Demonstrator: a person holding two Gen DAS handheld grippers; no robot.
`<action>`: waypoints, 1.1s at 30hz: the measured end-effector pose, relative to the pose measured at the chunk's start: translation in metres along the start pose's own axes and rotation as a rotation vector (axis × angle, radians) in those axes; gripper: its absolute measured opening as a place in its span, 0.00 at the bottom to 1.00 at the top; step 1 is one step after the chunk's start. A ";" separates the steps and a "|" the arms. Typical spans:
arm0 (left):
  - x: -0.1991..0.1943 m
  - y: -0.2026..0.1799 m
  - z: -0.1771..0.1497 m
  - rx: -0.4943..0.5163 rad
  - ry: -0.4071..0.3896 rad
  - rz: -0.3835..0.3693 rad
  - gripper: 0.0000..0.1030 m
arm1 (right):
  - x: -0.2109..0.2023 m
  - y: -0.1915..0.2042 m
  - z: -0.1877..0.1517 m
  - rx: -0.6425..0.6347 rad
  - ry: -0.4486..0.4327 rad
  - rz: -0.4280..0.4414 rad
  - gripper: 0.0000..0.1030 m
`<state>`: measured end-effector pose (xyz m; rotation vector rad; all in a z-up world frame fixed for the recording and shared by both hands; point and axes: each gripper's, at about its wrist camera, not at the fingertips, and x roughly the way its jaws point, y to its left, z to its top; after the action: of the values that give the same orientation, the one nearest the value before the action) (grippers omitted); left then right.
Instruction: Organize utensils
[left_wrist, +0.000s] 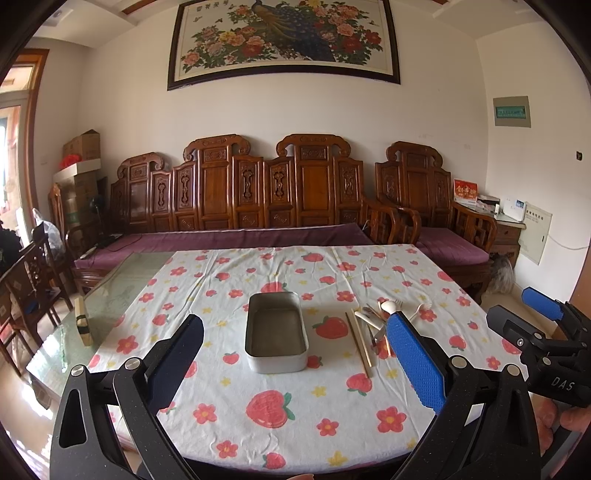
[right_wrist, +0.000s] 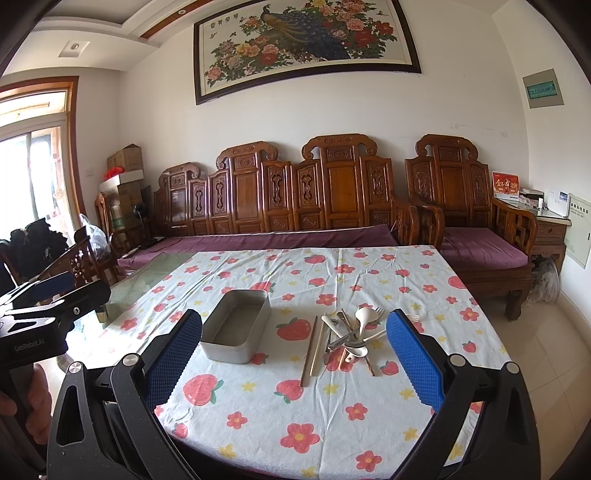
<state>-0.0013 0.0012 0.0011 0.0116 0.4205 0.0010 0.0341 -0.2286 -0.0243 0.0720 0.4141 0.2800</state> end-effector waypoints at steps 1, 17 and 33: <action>0.000 0.000 0.000 0.000 0.000 0.000 0.94 | 0.000 0.000 0.000 0.001 0.000 0.001 0.97; 0.000 0.000 0.001 0.002 0.000 -0.003 0.94 | 0.000 0.000 0.000 0.000 0.000 0.001 0.97; 0.002 -0.005 -0.001 0.002 -0.001 -0.004 0.94 | -0.001 -0.001 -0.002 0.000 0.000 0.000 0.97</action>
<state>-0.0004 -0.0036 -0.0009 0.0128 0.4192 -0.0031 0.0330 -0.2293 -0.0256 0.0721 0.4144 0.2802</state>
